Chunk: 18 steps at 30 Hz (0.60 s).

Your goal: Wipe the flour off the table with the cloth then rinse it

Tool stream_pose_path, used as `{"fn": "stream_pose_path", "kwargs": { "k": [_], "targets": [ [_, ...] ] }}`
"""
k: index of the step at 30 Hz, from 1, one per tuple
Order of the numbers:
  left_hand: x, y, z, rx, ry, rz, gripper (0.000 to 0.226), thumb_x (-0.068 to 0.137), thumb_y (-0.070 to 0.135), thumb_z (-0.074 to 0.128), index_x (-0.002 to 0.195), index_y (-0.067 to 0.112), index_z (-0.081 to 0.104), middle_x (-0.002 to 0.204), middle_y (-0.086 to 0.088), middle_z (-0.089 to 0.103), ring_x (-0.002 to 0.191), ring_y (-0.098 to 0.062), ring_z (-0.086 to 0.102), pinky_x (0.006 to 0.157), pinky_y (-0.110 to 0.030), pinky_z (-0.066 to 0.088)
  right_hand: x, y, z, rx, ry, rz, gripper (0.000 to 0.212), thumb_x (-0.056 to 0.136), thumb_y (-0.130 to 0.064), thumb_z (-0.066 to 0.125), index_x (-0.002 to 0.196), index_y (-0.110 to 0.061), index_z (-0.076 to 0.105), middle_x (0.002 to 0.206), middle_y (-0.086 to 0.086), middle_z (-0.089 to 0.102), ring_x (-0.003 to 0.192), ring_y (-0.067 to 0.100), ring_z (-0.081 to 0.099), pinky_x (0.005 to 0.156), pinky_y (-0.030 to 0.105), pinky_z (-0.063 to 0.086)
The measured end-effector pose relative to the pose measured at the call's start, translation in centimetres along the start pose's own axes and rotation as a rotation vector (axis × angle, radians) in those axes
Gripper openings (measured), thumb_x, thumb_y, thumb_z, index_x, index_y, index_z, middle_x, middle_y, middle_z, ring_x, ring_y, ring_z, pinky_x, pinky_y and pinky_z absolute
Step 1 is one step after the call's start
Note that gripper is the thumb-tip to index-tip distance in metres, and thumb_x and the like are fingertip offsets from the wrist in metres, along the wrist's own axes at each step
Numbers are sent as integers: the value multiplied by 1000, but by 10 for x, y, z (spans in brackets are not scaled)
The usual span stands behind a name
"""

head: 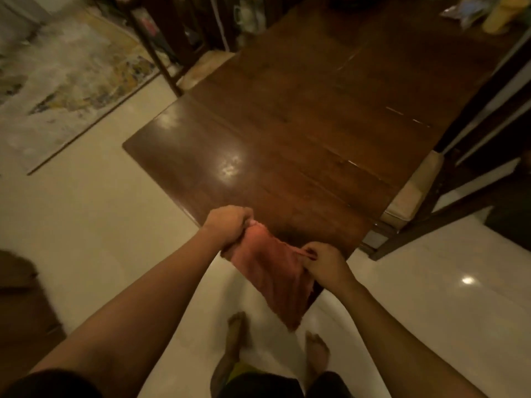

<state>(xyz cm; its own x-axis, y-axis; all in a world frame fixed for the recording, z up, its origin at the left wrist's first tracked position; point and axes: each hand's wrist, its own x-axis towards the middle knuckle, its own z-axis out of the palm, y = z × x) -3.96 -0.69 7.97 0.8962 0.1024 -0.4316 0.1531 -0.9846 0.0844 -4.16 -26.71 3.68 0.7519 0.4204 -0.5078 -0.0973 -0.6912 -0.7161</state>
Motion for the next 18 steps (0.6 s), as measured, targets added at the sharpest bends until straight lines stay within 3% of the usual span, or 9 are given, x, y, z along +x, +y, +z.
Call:
{"fn": "stream_pose_path", "kwargs": {
  "k": [3,6,8,9,10,11,13,15,18],
  "targets": [
    [29,1,1,33,3,139,13,94,36,52,95,28,62,95,3,68,91,-23,65,67,-29,42,1,5,6,-154,218,100,1,92,-40,64,92,-40,63,93,-15,71,92,9,65,95,35,42],
    [51,2,-1,-58,8,238,17,94,40,58,105,28,64,102,2,70,96,-21,65,68,-27,38,-1,7,12,-323,436,206,23,87,-32,66,109,-39,67,99,-13,73,103,12,66,108,41,21],
    [52,-2,3,-135,37,265,29,95,47,54,117,28,57,104,2,70,99,-20,65,81,-32,43,-9,3,22,-450,567,235,29,81,-29,71,110,-38,68,110,-6,72,113,20,65,113,49,12],
    [47,-6,8,-109,60,305,34,95,50,50,123,30,52,105,4,70,103,-18,65,98,-39,40,-14,-2,31,-495,618,212,30,79,-30,72,109,-35,70,119,-3,70,119,23,63,114,53,9],
    [39,-12,17,-31,79,364,38,94,51,46,127,32,48,108,5,70,108,-16,64,114,-51,24,-19,-7,43,-524,621,191,31,78,-31,71,109,-33,71,126,0,66,123,26,60,114,55,9],
    [31,-19,25,51,94,429,43,91,52,43,129,33,47,115,6,68,113,-15,62,116,-61,3,-24,-14,56,-550,610,150,31,78,-32,68,109,-32,71,131,2,64,126,28,58,114,55,11],
    [19,-32,42,143,70,515,51,88,53,46,132,29,51,134,-2,60,123,-19,58,106,-66,-19,-28,-20,82,-581,529,99,36,81,-33,62,117,-32,68,135,6,60,126,29,57,113,54,22],
    [20,-46,58,208,32,543,56,87,47,59,136,23,51,146,-12,49,129,-28,54,106,-68,-23,-29,-19,104,-567,428,160,46,92,-40,52,136,-28,55,144,11,51,133,31,51,114,52,29],
    [27,-63,68,299,-11,589,71,82,43,70,145,27,41,152,-18,38,139,-40,39,104,-76,-13,-33,-16,125,-478,326,333,63,102,-49,30,158,-22,19,164,13,18,152,32,19,121,53,13]
  ]
}}
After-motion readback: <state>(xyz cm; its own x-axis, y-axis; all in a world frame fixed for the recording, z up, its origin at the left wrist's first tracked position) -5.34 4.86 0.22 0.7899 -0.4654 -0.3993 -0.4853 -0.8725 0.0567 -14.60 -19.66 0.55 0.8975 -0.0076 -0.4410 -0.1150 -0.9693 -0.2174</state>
